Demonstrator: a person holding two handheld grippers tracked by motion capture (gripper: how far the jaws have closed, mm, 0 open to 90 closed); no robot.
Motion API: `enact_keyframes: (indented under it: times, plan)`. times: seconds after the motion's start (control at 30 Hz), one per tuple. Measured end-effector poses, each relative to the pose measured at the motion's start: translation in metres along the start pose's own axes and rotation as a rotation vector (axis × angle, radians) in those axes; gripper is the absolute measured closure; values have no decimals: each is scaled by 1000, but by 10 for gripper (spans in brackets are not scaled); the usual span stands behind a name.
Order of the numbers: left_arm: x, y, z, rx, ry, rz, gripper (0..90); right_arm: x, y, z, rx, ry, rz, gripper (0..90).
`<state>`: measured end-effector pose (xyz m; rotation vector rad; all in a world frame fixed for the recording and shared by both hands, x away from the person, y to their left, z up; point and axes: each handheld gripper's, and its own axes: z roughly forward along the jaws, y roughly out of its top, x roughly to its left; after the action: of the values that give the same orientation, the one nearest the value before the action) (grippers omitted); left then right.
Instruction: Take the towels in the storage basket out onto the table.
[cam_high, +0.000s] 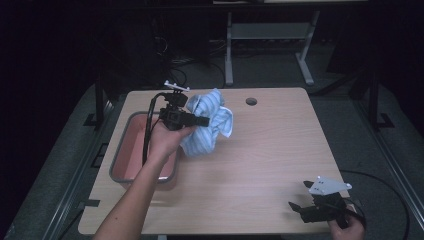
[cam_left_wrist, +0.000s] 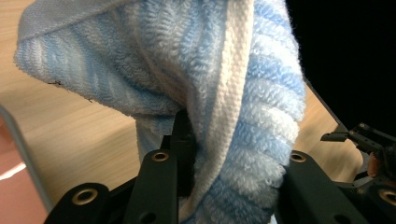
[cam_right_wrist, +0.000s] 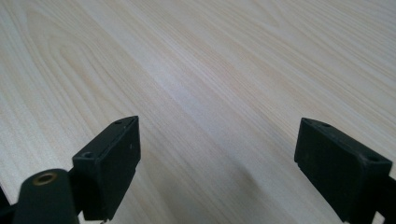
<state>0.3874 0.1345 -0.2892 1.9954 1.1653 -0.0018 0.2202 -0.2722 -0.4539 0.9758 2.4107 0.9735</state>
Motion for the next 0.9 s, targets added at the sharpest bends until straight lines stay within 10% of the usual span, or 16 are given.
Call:
enact_keyframes:
  times: [0.9]
  plan:
    - [-29,14,64,55,-51,37,696,-5,-1,0,-14,5,34,138]
